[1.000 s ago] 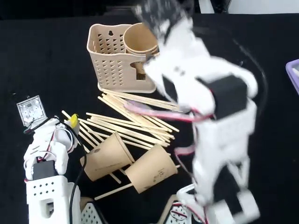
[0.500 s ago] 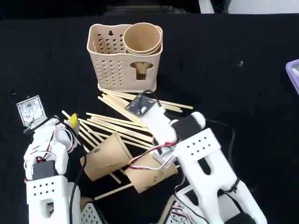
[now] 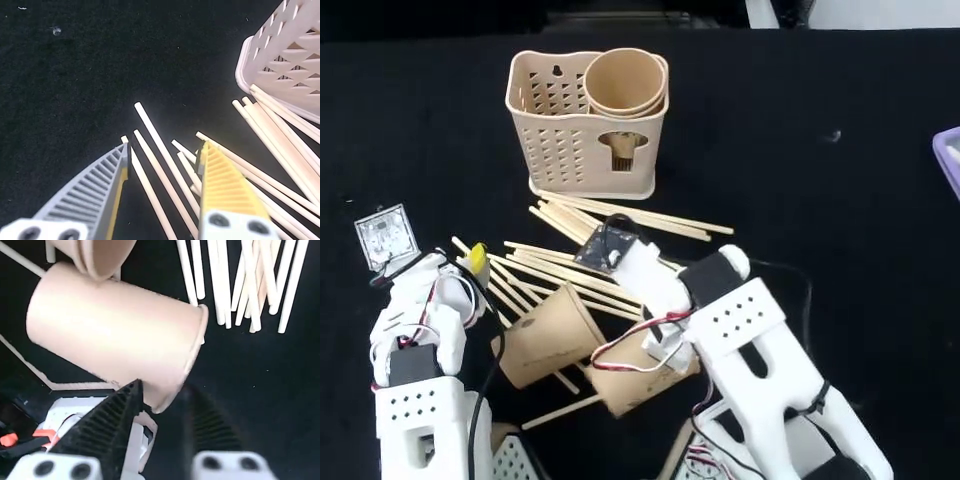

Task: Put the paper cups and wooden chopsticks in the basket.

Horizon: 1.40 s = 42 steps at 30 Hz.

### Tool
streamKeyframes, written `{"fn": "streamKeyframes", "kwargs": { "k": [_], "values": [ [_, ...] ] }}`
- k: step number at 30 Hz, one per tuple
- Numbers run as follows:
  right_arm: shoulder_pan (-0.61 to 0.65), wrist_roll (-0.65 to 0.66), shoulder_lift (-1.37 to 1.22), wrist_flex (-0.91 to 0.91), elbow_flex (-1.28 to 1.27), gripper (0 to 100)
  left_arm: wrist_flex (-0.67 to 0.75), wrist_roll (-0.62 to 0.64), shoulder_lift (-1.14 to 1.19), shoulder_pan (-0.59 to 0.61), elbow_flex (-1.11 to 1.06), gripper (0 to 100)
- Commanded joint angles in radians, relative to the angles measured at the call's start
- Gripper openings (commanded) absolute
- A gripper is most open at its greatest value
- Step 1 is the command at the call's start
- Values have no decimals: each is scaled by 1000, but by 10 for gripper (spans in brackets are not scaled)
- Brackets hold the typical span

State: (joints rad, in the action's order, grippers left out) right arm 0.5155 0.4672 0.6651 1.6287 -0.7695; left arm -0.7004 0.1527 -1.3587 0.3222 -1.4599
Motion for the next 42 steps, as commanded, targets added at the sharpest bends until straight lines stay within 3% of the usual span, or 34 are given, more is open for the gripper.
{"fn": "streamKeyframes", "kwargs": {
  "k": [1,10,14,21,27,37,42],
  "values": [
    [6,17,39,29,21,15,18,-5,-12,7,12,234],
    [9,9,128,137,341,11,17,-5,-12,8,12,234],
    [57,8,77,107,248,21,17,-5,-12,8,12,234],
    [186,8,-35,31,61,237,18,-5,-12,7,12,234],
    [232,8,-39,31,50,243,18,-5,-12,8,12,234],
    [207,28,-41,110,102,243,18,-6,-12,8,12,234],
    [209,-68,-61,140,148,243,21,-6,-12,8,12,234]
  ]
}}
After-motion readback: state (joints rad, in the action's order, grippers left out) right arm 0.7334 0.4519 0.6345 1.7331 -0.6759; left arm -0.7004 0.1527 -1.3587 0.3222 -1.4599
